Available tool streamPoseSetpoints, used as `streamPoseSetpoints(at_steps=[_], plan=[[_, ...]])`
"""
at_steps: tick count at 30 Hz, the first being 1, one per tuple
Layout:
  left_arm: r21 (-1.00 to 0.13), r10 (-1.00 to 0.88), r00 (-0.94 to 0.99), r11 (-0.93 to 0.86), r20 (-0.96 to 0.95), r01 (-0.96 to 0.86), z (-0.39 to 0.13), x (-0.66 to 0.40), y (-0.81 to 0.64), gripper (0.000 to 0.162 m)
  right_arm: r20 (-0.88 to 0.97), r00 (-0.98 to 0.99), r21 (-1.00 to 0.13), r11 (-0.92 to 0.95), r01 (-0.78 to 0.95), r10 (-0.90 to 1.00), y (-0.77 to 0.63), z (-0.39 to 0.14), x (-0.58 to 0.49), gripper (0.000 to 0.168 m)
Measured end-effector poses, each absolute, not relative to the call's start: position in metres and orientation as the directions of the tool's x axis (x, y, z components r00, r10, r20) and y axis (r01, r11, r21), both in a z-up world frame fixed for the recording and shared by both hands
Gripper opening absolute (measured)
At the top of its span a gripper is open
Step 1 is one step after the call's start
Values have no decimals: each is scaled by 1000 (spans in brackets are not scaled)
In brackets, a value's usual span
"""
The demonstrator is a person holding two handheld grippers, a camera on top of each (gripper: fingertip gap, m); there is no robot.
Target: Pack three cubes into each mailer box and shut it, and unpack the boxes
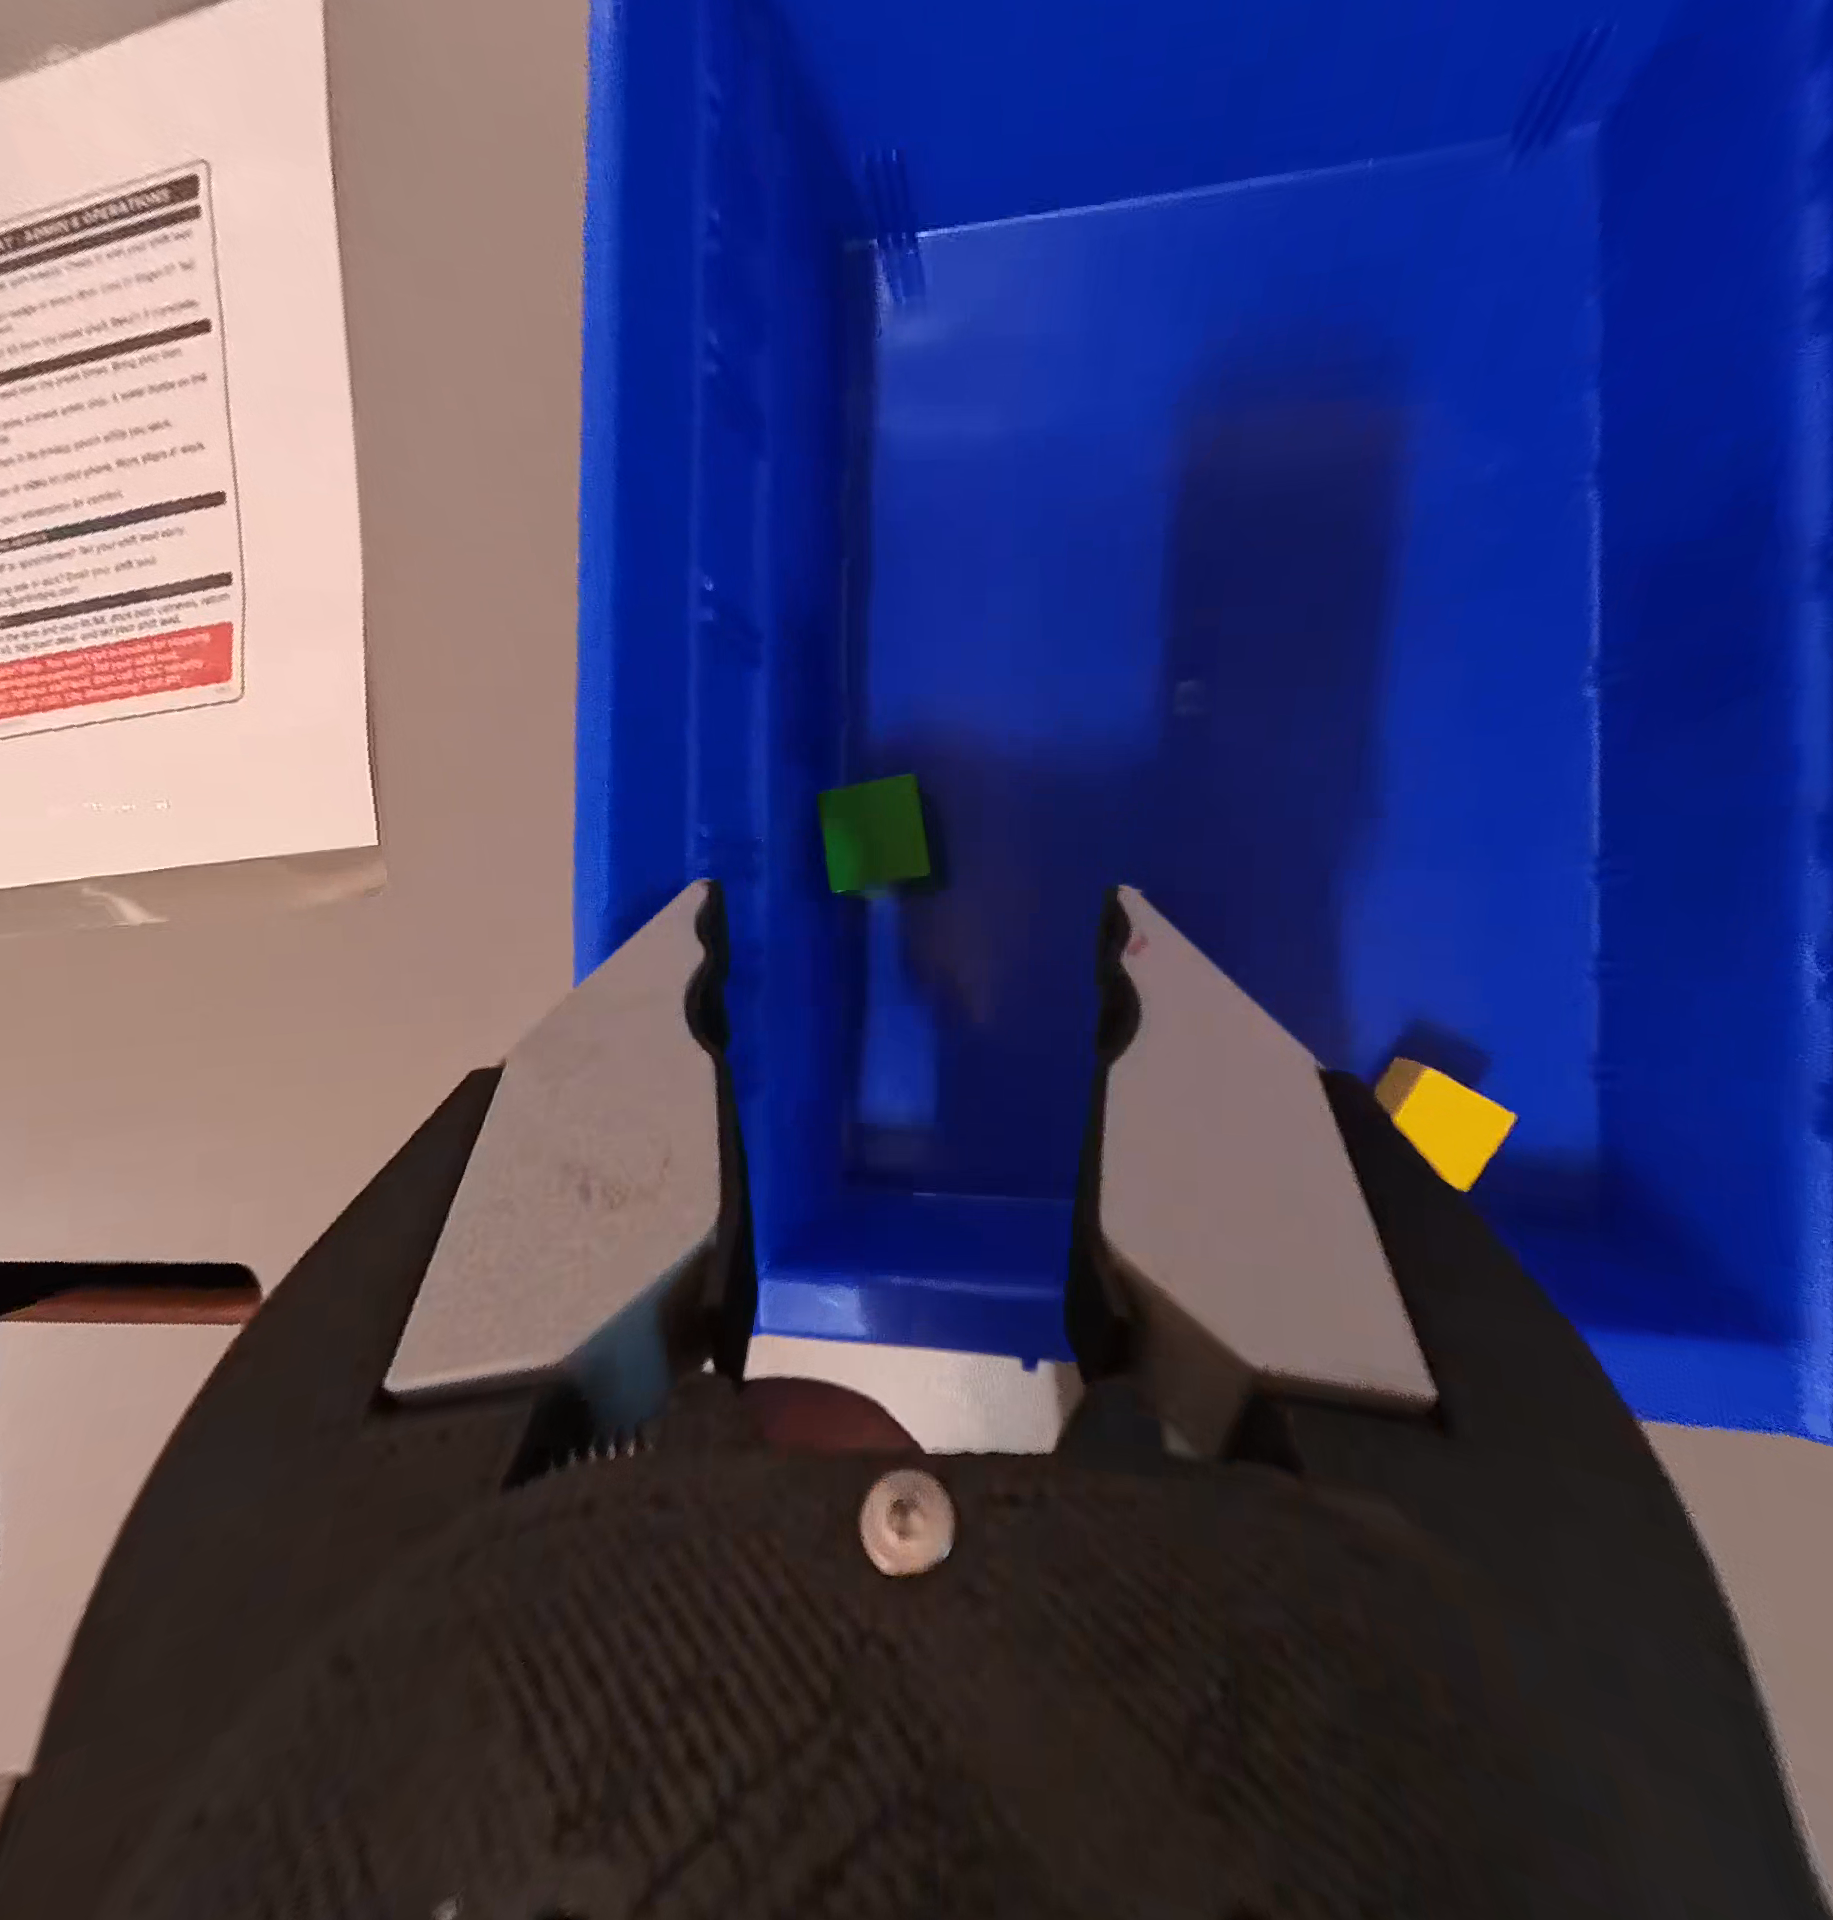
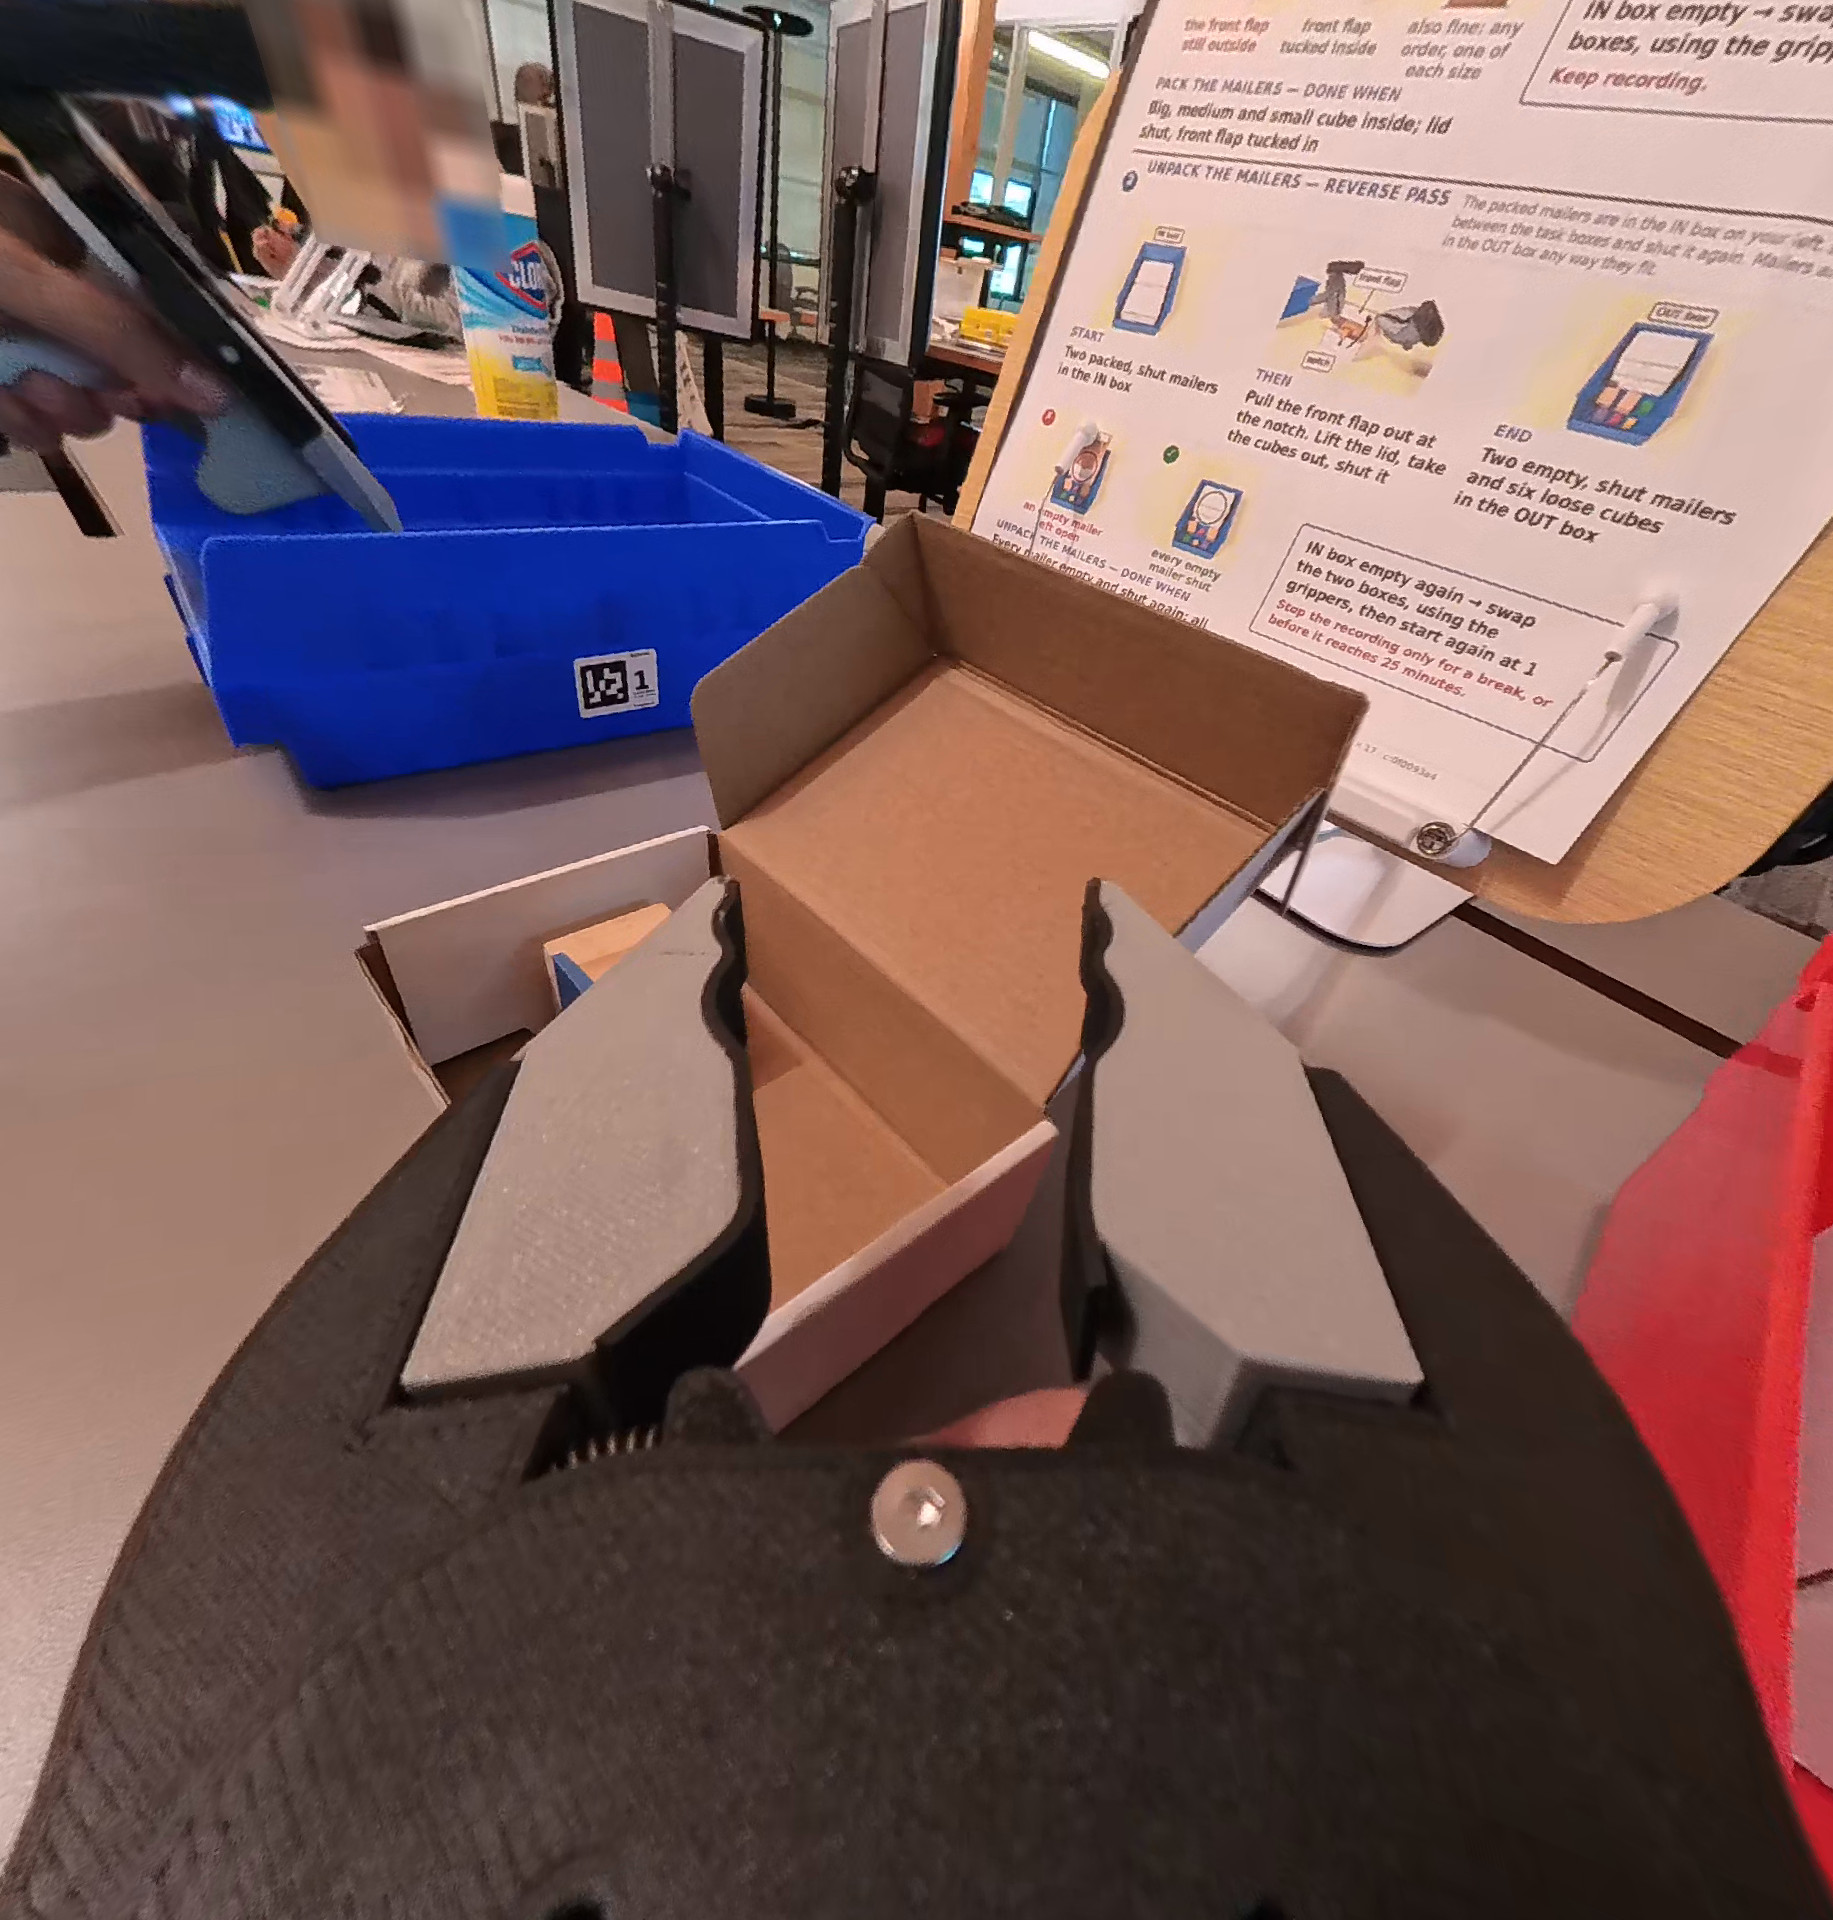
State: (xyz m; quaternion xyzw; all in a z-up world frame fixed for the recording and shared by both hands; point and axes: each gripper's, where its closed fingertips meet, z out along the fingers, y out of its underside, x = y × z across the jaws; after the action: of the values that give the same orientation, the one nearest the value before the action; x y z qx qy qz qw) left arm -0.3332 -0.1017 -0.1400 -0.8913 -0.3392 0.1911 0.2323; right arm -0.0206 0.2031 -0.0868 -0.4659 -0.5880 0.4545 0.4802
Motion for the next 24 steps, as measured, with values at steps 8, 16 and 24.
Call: streamPoseSetpoints(at_steps=[8,16,24], plan=[[-416,656,721,-733,-224,538,-173,-331,-101,67,148,-116,-981,161,105,982,199,-85,-20,62],[-333,642,747,-752,-174,569,-198,-320,-104,73,146,-122,-983,158,96,982,197,-83,-18,62],[-429,673,726,-703,-142,567,-161,-332,-101,59,151,-133,-981,165,98,980,193,-83,-18,62]])
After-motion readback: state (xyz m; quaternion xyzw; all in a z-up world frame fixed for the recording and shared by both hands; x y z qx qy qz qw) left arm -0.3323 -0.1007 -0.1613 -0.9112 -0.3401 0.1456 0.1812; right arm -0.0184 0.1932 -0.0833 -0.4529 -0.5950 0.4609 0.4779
